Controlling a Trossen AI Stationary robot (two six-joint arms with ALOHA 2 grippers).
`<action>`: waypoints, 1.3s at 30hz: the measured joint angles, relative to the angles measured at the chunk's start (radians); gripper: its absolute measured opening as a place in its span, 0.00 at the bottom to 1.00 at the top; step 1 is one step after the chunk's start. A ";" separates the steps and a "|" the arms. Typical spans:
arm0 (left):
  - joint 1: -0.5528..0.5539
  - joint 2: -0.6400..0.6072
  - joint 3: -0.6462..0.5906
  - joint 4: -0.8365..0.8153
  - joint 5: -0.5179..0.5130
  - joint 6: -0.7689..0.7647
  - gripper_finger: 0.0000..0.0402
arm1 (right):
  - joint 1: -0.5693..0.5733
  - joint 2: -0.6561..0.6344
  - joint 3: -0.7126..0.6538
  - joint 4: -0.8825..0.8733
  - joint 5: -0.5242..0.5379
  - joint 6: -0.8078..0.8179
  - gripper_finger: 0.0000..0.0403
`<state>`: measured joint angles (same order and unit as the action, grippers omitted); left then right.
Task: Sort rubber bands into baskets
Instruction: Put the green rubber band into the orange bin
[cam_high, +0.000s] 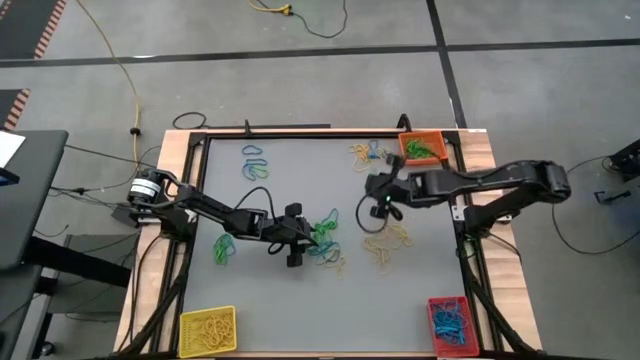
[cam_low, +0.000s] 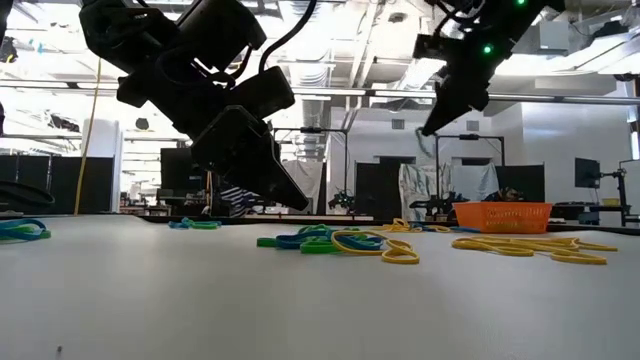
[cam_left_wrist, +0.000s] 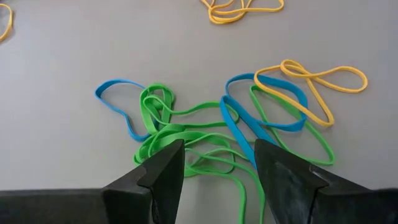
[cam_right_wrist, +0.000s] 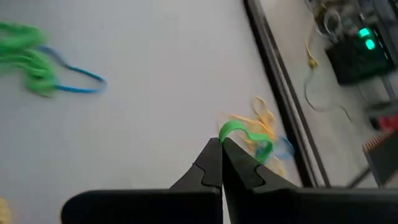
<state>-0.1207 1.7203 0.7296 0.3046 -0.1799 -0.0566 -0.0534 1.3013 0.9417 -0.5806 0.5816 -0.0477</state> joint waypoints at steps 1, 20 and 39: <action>0.000 0.000 0.000 0.000 0.000 0.000 0.46 | -0.021 -0.011 0.000 -0.011 0.000 0.006 0.06; 0.000 0.000 0.000 0.000 0.001 0.000 0.46 | -0.554 -0.037 -0.022 -0.119 -0.003 0.025 0.06; 0.000 0.000 0.000 0.000 0.001 0.000 0.46 | -0.864 0.213 -0.084 -0.067 -0.035 0.051 0.07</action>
<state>-0.1211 1.7203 0.7299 0.3042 -0.1788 -0.0566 -0.9171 1.5148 0.8574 -0.6474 0.5461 0.0034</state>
